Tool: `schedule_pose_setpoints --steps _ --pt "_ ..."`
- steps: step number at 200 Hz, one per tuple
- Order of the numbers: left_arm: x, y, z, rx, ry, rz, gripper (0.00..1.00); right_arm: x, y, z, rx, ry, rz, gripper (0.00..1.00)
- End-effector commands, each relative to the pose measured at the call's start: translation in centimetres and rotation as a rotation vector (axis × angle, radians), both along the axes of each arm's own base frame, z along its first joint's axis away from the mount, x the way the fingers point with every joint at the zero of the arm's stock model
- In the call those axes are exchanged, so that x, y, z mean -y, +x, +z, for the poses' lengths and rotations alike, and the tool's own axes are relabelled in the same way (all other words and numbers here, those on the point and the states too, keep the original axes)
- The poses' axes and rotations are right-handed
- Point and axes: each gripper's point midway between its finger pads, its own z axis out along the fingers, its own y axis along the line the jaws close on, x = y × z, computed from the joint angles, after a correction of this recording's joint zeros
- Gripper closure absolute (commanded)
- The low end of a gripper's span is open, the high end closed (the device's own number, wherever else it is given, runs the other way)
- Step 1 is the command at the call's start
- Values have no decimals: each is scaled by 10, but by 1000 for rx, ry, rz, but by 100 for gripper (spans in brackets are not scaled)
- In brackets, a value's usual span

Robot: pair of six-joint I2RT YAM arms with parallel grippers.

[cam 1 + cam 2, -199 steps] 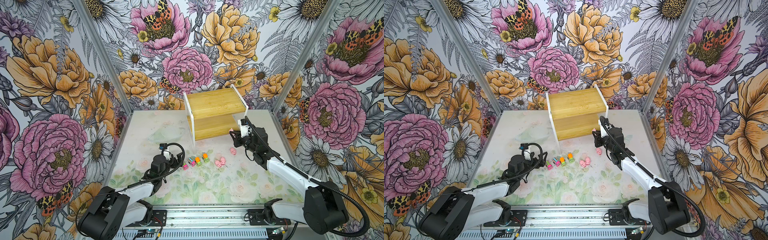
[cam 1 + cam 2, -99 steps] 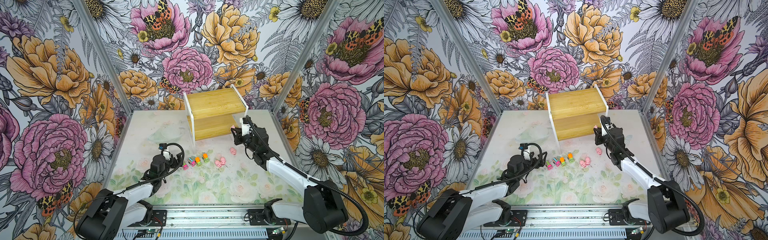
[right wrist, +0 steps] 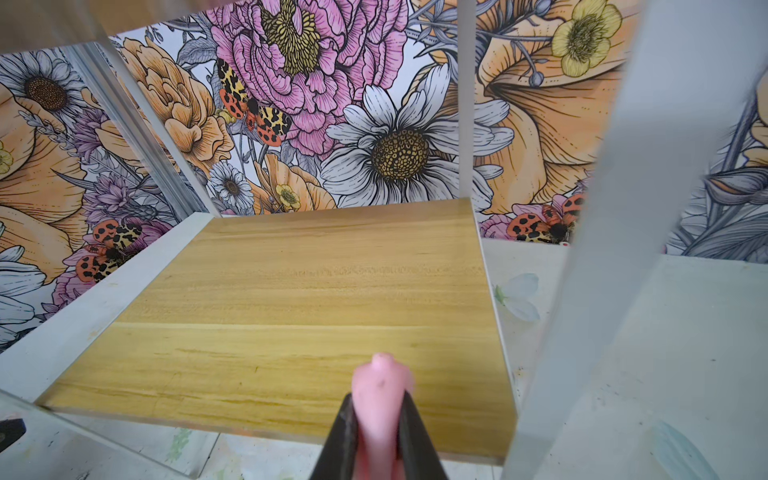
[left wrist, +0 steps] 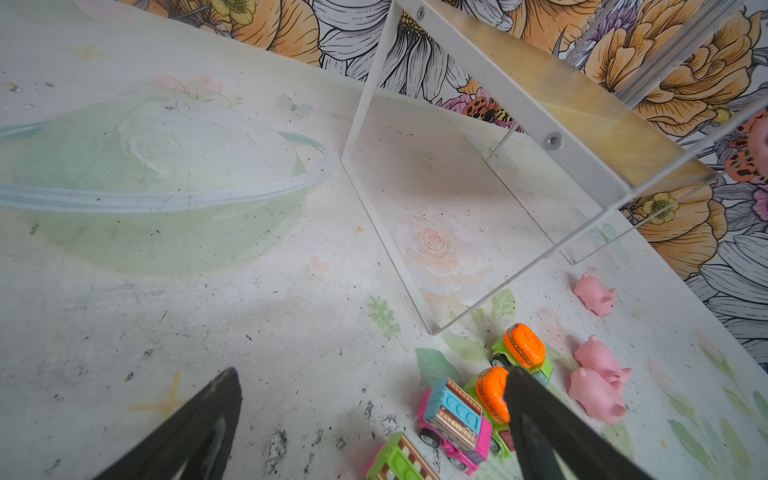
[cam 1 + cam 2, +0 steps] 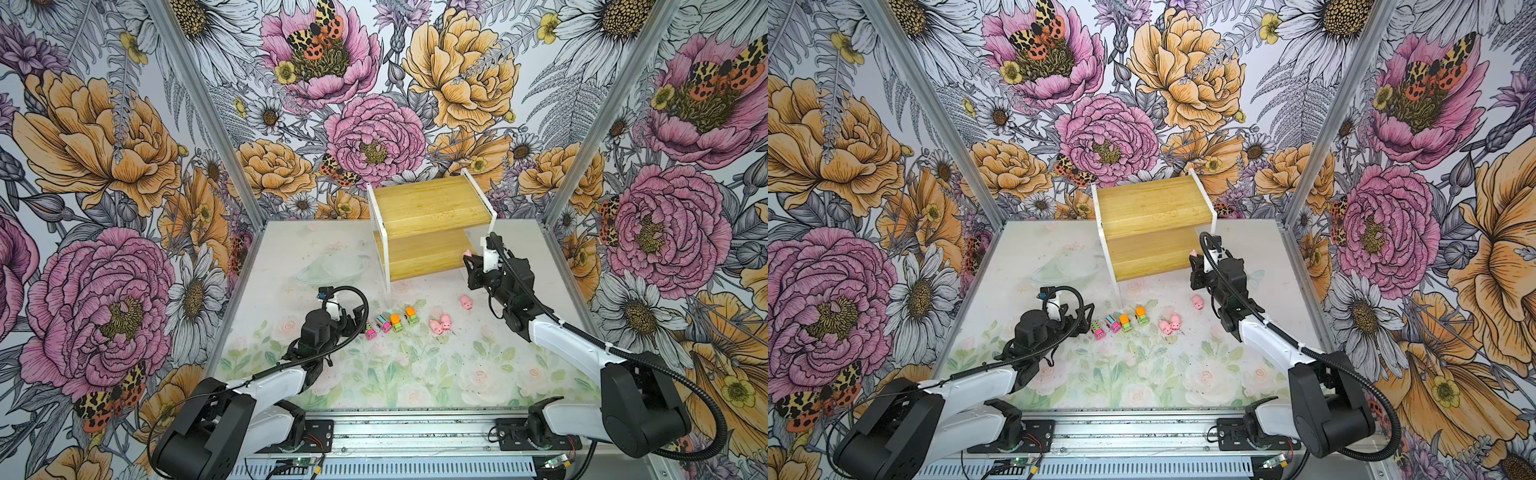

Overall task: Place and organize the plastic toys onto the shelf
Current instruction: 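Carry the pig over the lower shelf board with the right gripper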

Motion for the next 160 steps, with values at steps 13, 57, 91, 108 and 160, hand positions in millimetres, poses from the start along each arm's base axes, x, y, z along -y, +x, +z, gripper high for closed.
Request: schedule_pose_setpoints --steps 13,57,91,108,160 --pt "-1 1 4 12 -3 -4 1 4 7 2 26 10 -27 82" --pt "-1 2 3 9 2 -2 1 2 10 0 28 8 -29 82" --pt "0 3 4 12 1 -8 1 0 13 -1 32 2 -34 82" --pt "0 3 2 7 4 -8 1 -1 15 -2 30 -1 -33 82" --pt "-1 3 1 6 6 -4 1 -4 19 -4 33 -10 -33 81"
